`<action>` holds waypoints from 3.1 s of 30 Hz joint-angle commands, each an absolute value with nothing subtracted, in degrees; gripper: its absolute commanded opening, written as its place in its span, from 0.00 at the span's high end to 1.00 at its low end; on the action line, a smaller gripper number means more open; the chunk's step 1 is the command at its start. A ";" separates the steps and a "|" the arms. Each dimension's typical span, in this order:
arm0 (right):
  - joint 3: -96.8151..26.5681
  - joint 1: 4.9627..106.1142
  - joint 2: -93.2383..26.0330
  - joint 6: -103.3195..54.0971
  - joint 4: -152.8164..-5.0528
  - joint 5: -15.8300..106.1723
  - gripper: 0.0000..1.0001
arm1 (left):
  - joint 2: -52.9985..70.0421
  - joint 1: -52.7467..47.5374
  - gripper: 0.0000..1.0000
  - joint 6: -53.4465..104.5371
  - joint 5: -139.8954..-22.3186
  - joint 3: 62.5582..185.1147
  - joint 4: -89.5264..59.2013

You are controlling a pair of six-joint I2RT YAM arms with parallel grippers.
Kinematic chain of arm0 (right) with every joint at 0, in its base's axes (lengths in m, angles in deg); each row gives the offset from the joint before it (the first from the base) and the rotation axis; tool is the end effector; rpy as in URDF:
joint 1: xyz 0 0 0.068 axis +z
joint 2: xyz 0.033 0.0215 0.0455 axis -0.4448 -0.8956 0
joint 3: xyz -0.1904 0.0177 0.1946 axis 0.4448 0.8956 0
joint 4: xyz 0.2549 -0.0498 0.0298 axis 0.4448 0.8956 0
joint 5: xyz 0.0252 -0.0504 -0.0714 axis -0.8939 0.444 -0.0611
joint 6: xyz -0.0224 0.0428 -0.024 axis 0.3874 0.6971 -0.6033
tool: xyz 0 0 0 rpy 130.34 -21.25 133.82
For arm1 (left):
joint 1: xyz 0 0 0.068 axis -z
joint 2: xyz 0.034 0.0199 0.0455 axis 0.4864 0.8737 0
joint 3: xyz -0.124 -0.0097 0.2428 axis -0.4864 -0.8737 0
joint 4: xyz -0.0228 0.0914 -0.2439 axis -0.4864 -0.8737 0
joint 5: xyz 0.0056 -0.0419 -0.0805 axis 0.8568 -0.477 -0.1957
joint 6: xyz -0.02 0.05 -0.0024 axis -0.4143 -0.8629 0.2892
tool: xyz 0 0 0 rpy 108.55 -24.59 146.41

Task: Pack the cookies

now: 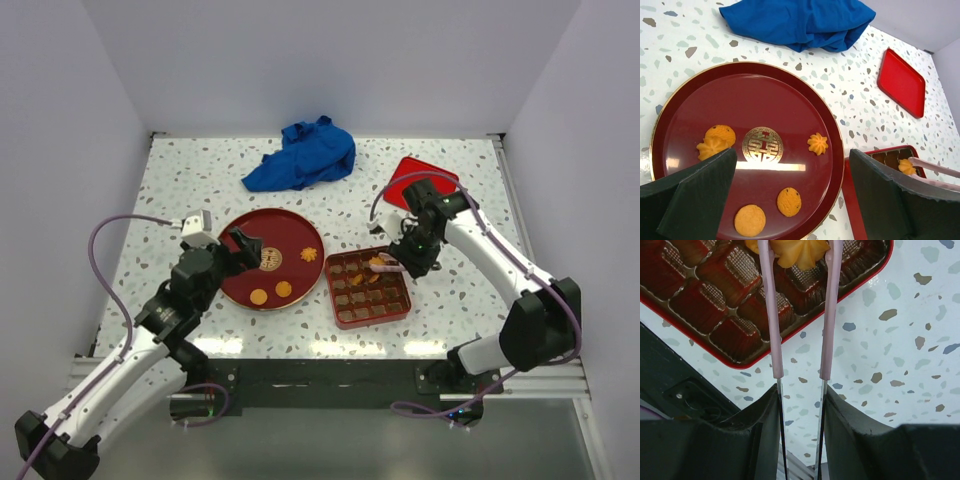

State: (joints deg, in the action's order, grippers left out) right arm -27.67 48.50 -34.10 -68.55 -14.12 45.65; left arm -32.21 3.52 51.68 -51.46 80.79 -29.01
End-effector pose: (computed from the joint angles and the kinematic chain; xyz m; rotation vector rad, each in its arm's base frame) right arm 0.2345 0.0999 0.2689 -1.4623 2.5372 0.1443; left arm 0.1374 -0.0726 0.2679 -0.3414 1.8504 -0.5024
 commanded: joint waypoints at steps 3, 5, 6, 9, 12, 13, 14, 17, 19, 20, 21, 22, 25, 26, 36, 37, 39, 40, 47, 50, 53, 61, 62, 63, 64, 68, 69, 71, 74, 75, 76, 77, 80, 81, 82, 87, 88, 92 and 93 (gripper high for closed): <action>-32.96 48.47 -36.10 -67.20 -16.51 43.50 0.77 | -34.71 3.15 0.00 52.02 -50.61 79.53 -27.37; -33.40 48.47 -36.81 -67.02 -16.69 43.41 0.77 | -34.63 3.15 0.00 52.02 -50.43 79.62 -27.64; -33.67 48.47 -37.07 -66.93 -16.69 43.32 0.76 | -34.45 3.15 0.00 51.94 -50.43 79.79 -27.64; -33.76 48.56 -37.51 -66.76 -16.78 42.97 0.76 | -34.10 3.06 0.00 51.76 -50.43 79.88 -27.29; -33.32 48.82 -37.51 -66.76 -16.86 42.97 0.75 | -33.66 3.15 0.00 51.50 -50.61 79.88 -26.94; -33.14 48.91 -37.51 -66.76 -16.86 43.06 0.74 | -33.57 3.15 0.00 51.49 -50.70 79.79 -26.93; -32.88 48.91 -37.60 -66.84 -16.78 43.23 0.74 | -33.57 3.15 0.00 51.49 -50.70 79.79 -26.85; -32.18 48.91 -37.34 -67.11 -16.60 43.58 0.74 | -33.49 3.06 0.00 51.49 -50.70 79.71 -26.76; -31.65 49.00 -37.25 -67.20 -16.42 43.67 0.73 | -33.66 3.15 0.00 51.41 -50.70 79.70 -26.76; -31.56 49.00 -37.25 -67.11 -16.42 43.67 0.73 | -33.66 3.06 0.00 51.49 -50.70 79.62 -26.85; -31.12 49.09 -37.25 -67.20 -16.42 43.93 0.73 | -33.66 3.15 0.00 51.58 -50.70 79.44 -26.76; -31.12 49.09 -37.34 -67.28 -16.42 44.02 0.73 | -33.75 3.15 0.00 51.50 -50.70 79.44 -26.76; -30.68 49.09 -37.51 -67.37 -16.34 44.20 0.72 | -33.84 3.06 0.00 51.50 -50.70 79.44 -26.85; -30.59 49.17 -37.51 -67.37 -16.34 44.20 0.72 | -33.84 3.06 0.00 51.58 -50.70 79.44 -26.85; -30.50 49.88 -38.57 -67.37 -16.42 44.73 0.67 | -34.54 3.15 0.00 51.76 -50.52 79.35 -27.55; -30.59 49.88 -38.57 -67.37 -16.42 44.99 0.67 | -34.63 3.06 0.00 51.76 -50.43 79.44 -27.55; -30.51 49.88 -38.57 -67.46 -16.42 45.34 0.67 | -34.89 3.15 0.00 51.76 -50.35 79.44 -27.81; -30.42 49.88 -38.48 -67.37 -16.42 45.52 0.67 | -34.98 3.15 0.00 51.85 -50.35 79.44 -27.90; -29.28 49.88 -37.78 -67.20 -16.78 46.75 0.65 | -34.89 3.06 0.00 51.94 -50.43 79.35 -27.90; -29.10 49.79 -37.78 -67.11 -16.78 47.01 0.64 | -34.80 3.15 0.00 52.02 -50.52 79.44 -27.73; -28.92 49.88 -37.77 -67.11 -16.86 46.93 0.62 | -34.80 3.15 0.00 51.93 -50.61 79.35 -27.64; -29.80 49.88 -38.48 -66.93 -16.78 46.40 0.58 | -35.24 3.06 0.00 52.02 -50.43 79.35 -28.08; -29.98 49.88 -38.57 -66.85 -16.78 46.40 0.58 | -35.33 3.15 0.00 52.02 -50.43 79.35 -28.25; -29.98 49.88 -38.65 -66.76 -16.78 46.31 0.57 | -35.33 3.15 0.00 52.02 -50.43 79.35 -28.17; -30.06 49.97 -38.65 -66.76 -16.78 46.31 0.57 | -35.33 3.15 0.00 52.11 -50.43 79.35 -28.25; -30.85 49.97 -38.83 -66.50 -16.69 45.87 0.56 | -35.07 3.15 0.00 51.94 -50.43 79.44 -27.99; -31.03 49.88 -38.74 -66.41 -16.60 45.69 0.56 | -35.07 3.06 0.00 51.93 -50.43 79.44 -27.90; -32.60 49.97 -38.57 -66.23 -16.16 44.64 0.56 | -34.89 3.15 0.00 51.85 -50.43 79.62 -27.99; -35.59 49.96 -38.39 -66.23 -15.11 42.18 0.58 | -34.72 3.15 0.00 51.58 -50.43 79.97 -27.99; -36.30 49.79 -38.39 -66.23 -14.93 41.66 0.59 | -34.54 3.15 0.00 51.58 -50.43 80.06 -27.90; -36.91 49.96 -38.30 -66.58 -14.58 41.13 0.60 | -34.45 3.15 0.00 51.50 -50.43 80.32 -27.99; -37.88 49.97 -38.22 -66.58 -14.58 40.08 0.60 | -34.19 3.15 0.00 51.41 -50.43 80.49 -27.99; -39.11 50.23 -38.21 -67.19 -14.32 37.53 0.63 | -33.93 3.15 0.00 51.23 -50.35 80.85 -28.08; -39.21 50.49 -38.22 -67.37 -14.32 36.91 0.63 | -33.75 3.15 0.00 51.14 -50.35 80.93 -28.08; -39.21 51.02 -38.39 -68.07 -14.49 36.47 0.64 | -33.75 3.15 0.00 51.23 -50.35 81.02 -28.16; -39.47 60.15 -40.32 -70.27 -17.29 36.55 0.65 | -34.01 3.15 0.00 50.97 -50.08 81.55 -29.22; -40.86 61.38 -41.02 -70.62 -17.65 36.29 0.65 | -33.93 3.15 0.00 50.88 -50.00 81.81 -29.57; -44.65 68.05 -45.68 -73.08 -19.76 36.37 0.66 | -34.54 3.15 0.00 51.76 -49.47 81.99 -32.03; -45.18 69.20 -47.51 -74.39 -20.90 36.99 0.66 | -34.63 3.15 0.00 52.11 -49.21 81.99 -32.64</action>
State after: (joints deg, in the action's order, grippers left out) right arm -40.87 65.02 -44.18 -70.23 -16.46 38.07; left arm -33.80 3.52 51.88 -51.17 79.90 -30.72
